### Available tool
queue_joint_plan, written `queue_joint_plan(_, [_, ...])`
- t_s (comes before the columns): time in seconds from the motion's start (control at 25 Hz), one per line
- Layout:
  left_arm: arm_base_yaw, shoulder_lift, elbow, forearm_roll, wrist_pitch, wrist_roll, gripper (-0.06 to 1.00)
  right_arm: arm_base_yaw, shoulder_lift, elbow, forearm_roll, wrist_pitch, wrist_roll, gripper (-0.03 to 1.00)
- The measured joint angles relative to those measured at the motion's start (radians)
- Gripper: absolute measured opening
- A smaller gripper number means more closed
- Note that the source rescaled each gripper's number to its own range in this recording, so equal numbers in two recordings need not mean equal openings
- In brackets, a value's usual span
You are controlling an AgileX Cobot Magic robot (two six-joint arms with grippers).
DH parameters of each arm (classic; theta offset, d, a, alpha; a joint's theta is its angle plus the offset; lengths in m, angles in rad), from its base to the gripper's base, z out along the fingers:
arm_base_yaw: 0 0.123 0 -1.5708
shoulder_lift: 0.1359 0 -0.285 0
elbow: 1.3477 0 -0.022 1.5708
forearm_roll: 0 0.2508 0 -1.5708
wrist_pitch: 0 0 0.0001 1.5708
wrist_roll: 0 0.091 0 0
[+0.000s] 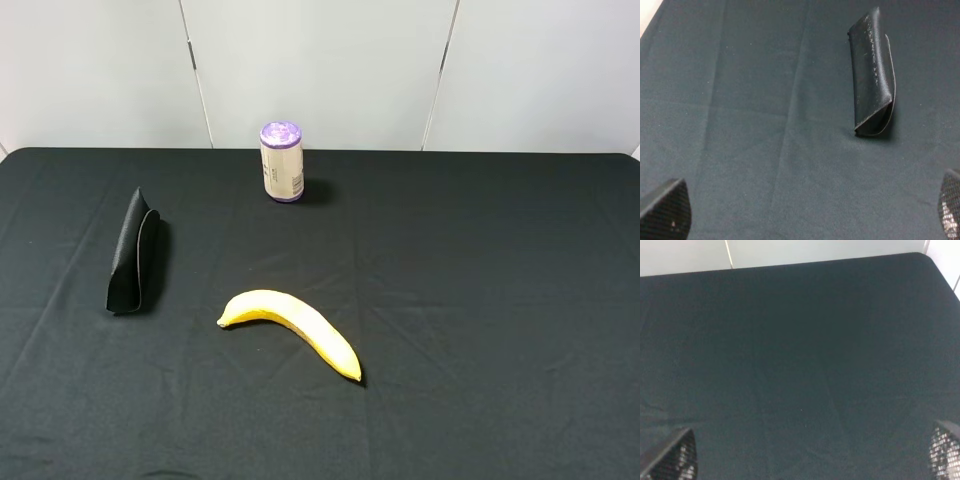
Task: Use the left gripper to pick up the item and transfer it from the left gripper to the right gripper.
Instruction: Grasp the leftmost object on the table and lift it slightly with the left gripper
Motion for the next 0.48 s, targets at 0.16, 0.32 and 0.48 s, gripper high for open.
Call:
queue_joint_plan(0.16, [0.0,0.0,0.0,0.0,0.0,0.0,0.98,0.0,0.0,0.0,0.0,0.0,0.0,1.0])
queue_joint_plan(0.32, [0.0,0.0,0.0,0.0,0.0,0.0,0.98,0.0,0.0,0.0,0.0,0.0,0.0,1.0])
queue_joint_plan(0.48, [0.0,0.0,0.0,0.0,0.0,0.0,0.98,0.0,0.0,0.0,0.0,0.0,0.0,1.0])
